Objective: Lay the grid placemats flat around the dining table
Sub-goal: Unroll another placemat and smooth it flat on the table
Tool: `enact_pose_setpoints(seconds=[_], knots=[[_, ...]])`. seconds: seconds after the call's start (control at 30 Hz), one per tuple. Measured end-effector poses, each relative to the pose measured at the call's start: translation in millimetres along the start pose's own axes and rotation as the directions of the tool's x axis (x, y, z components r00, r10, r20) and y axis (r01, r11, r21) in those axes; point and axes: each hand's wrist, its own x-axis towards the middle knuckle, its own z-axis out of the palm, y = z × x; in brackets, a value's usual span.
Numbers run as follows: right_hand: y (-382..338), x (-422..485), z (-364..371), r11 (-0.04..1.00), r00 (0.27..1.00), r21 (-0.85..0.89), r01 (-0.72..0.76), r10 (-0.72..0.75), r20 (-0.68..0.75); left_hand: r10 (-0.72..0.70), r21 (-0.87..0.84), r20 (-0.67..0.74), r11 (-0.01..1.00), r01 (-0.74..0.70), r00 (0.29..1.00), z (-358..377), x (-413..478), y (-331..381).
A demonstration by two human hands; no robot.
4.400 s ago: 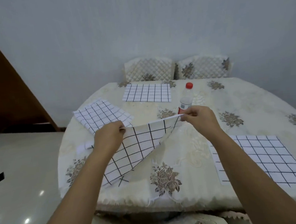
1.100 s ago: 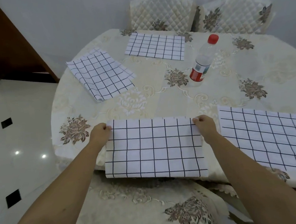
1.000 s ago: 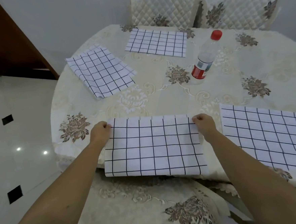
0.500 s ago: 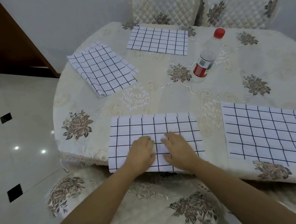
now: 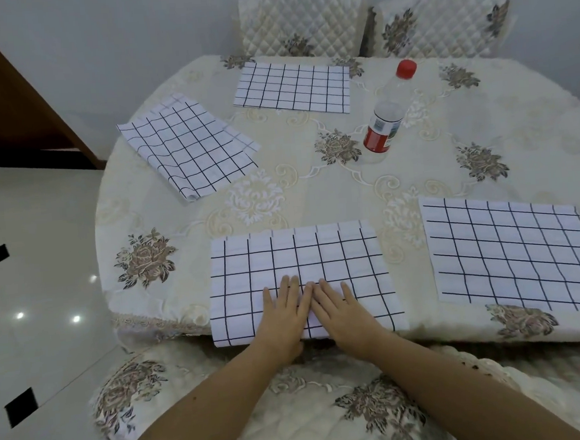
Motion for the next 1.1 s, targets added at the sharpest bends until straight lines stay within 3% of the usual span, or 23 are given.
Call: enact_pose_setpoints(seconds=[0.13, 0.3, 0.5, 0.6, 0.83, 0.97, 1.1], knots=[[-0.9, 0.8, -1.3, 0.999, 1.000, -0.033, -0.008, 0.008, 0.003, -0.032, -0.017, -0.005, 0.999, 0.032, 0.999, -6.5, -1.5, -0.7], [-2.1, -0.7, -4.9, 1.000, 0.995, 0.005, -0.009, 0.010, -0.097, -0.008, -0.064, -0.022, 0.998, 0.007, 1.000, -7.2, -3.3, -4.3], [2.7, -2.5, -7.2, 0.997, 0.967, 0.055, -0.050, 0.062, -0.248, -0.035, -0.100, -0.104, 0.995, 0.025, 0.994, -15.6, -2.9, -8.9], [6.6, -0.1, -14.6, 0.992, 0.942, 0.108, -0.067, 0.099, -0.321, -0.045, -0.071, -0.219, 0.997, 0.030, 0.975, -18.1, -1.8, -10.7], [15.2, 14.8, -29.3, 0.987, 0.824, 0.152, -0.052, 0.129, -0.552, 0.015, 0.066, -0.422, 0.998, 0.015, 0.906, -29.8, -4.6, -16.7], [28.5, 11.8, -52.2, 0.957, 0.732, 0.243, -0.158, 0.279, -0.622, 0.047, 0.065, -0.488, 0.998, -0.018, 0.872, -56.0, -16.1, -20.9], [36.6, -6.6, -97.9, 0.922, 0.621, 0.333, -0.199, 0.381, -0.685, 0.087, 0.040, -0.609, 0.996, -0.080, 0.788, -98.5, -21.0, -20.1]])
